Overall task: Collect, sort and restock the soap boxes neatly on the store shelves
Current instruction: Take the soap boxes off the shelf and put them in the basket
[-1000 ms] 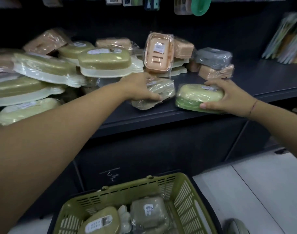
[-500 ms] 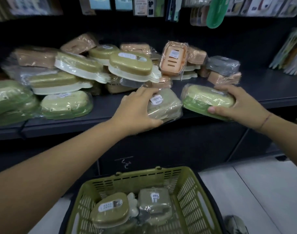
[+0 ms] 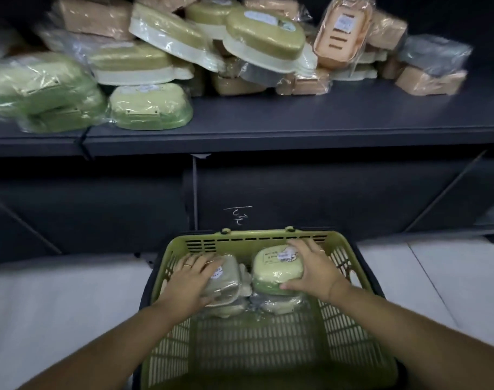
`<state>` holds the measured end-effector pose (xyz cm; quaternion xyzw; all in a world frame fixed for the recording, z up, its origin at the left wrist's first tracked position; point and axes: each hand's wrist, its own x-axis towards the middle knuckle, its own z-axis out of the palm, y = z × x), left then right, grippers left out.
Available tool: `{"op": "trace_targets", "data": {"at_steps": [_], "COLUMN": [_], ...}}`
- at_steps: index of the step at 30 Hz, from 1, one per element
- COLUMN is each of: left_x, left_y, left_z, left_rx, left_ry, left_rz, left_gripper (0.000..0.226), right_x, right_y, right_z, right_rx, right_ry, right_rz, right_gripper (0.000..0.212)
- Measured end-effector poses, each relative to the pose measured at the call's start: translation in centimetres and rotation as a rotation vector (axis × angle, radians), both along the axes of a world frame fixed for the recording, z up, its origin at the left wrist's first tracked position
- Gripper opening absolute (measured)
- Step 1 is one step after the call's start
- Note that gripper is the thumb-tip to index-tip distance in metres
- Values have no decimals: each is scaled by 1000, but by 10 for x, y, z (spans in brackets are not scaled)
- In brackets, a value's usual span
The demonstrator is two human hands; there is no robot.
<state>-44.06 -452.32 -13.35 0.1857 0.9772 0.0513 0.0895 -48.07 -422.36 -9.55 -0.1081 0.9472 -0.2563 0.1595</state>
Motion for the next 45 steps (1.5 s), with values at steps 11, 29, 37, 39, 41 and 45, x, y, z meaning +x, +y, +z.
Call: {"op": "trace_targets", "data": {"at_steps": [11, 29, 37, 39, 41, 45], "left_x": [20, -54, -193, -233, -266, -299], "left_y": [7, 46, 80, 85, 90, 94], "left_z": [-53, 87, 268, 295, 315, 337], "left_rx": [-99, 292, 334, 222, 147, 36], "left_ry": [33, 507, 765, 680, 582, 335], "left_rz": [152, -160, -8, 35, 61, 31], "left_gripper": [79, 58, 78, 87, 97, 113], "right_x": [25, -36, -191, -237, -271, -302], "right_y": [-38, -37, 14, 29, 34, 33], "right_z": [-73, 87, 240, 242, 239, 232], "right_rx": [-164, -195, -605, -697, -804, -1019], "right_ry": [-171, 394, 713, 556, 378, -24], "right_rz": [-351, 147, -416, -588, -707, -697], "right_gripper": [124, 38, 38, 66, 102, 65]}}
